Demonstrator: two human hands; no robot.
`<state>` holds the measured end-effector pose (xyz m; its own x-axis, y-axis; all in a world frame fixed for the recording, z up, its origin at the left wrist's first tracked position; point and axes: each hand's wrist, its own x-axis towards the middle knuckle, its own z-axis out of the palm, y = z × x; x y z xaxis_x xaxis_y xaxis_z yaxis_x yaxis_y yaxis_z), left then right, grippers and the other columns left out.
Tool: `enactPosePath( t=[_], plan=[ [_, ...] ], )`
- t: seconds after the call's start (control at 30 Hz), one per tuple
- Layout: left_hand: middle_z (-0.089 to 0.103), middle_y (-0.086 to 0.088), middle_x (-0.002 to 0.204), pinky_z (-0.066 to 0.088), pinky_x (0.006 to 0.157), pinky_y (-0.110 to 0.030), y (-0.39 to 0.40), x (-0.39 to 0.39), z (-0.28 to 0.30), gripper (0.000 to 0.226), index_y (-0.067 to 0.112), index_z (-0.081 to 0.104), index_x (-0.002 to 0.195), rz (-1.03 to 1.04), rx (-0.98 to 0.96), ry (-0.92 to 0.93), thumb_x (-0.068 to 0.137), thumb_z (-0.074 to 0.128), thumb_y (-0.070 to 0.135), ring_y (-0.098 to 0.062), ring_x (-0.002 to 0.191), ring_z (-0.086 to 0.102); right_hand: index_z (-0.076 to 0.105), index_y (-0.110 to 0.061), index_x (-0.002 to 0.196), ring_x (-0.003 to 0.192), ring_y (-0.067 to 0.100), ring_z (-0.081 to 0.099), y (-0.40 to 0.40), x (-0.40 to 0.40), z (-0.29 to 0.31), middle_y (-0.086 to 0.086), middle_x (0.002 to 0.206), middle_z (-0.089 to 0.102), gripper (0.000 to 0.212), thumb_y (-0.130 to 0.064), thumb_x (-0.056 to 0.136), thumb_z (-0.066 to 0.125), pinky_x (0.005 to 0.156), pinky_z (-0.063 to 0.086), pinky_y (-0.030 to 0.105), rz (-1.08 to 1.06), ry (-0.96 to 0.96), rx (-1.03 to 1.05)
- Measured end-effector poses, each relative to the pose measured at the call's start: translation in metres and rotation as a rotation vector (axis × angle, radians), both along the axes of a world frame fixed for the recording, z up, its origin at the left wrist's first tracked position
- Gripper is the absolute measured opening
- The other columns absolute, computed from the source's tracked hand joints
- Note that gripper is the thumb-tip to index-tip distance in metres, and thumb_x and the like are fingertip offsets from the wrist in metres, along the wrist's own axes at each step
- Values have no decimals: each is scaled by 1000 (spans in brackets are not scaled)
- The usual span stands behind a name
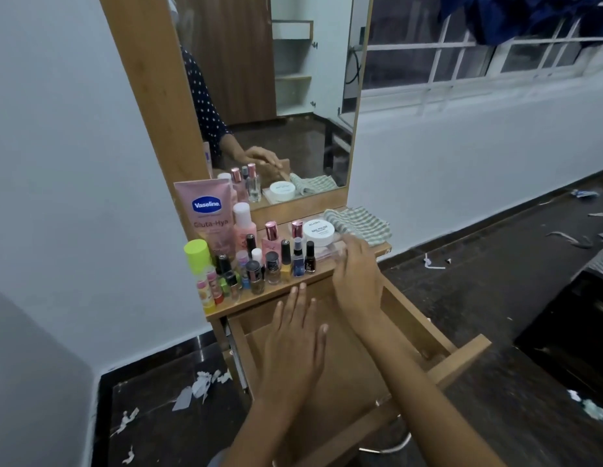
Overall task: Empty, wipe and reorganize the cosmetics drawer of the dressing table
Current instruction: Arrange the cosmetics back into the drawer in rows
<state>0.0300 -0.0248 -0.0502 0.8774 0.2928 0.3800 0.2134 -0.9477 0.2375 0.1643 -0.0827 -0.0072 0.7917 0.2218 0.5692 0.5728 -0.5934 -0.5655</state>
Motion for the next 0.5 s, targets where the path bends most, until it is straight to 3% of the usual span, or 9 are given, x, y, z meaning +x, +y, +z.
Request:
enactPosePath(
  t=[0.1, 0.23, 0.3, 0.37, 0.5],
  plan=[
    [47, -9, 142, 16, 114, -34, 6, -33, -6, 46, 12, 60, 125, 49, -90, -94, 98, 31, 34, -22, 135, 39, 61, -16, 104, 86, 12, 59, -16, -52, -23, -3, 99, 63, 17, -16, 95, 47, 71, 48, 26, 137, 53, 46],
    [55, -8, 133, 26, 112, -35, 16, -67, -14, 38, 12, 63, 117, 126, -140, -195, 97, 36, 29, -24, 127, 48, 65, -19, 107, 84, 7, 63, -9, -85, -47, -5, 95, 69, 18, -18, 91, 58, 77, 53, 28, 415, 243, -65],
    [58, -7, 126, 36, 106, -40, 25, -77, -12, 31, 11, 64, 113, 175, -151, -255, 96, 41, 24, -23, 120, 51, 67, -17, 106, 80, 10, 66, 4, -95, -44, -2, 91, 72, 18, -18, 90, 59, 75, 53, 27, 481, 231, -75],
    [60, -5, 118, 43, 95, -42, 36, -80, -5, 25, 11, 64, 111, 225, -148, -333, 95, 47, 20, -21, 112, 53, 68, -16, 103, 77, 10, 66, 15, -100, -38, -2, 88, 72, 16, -16, 90, 60, 70, 49, 18, 506, 173, -58],
    [59, -4, 112, 42, 89, -33, 55, -79, 14, 23, 10, 61, 113, 351, -173, -474, 96, 50, 22, -17, 105, 50, 68, -15, 101, 74, 8, 64, 25, -104, -43, -2, 84, 71, 15, -11, 89, 61, 66, 45, 13, 541, 128, -11]
  ],
)
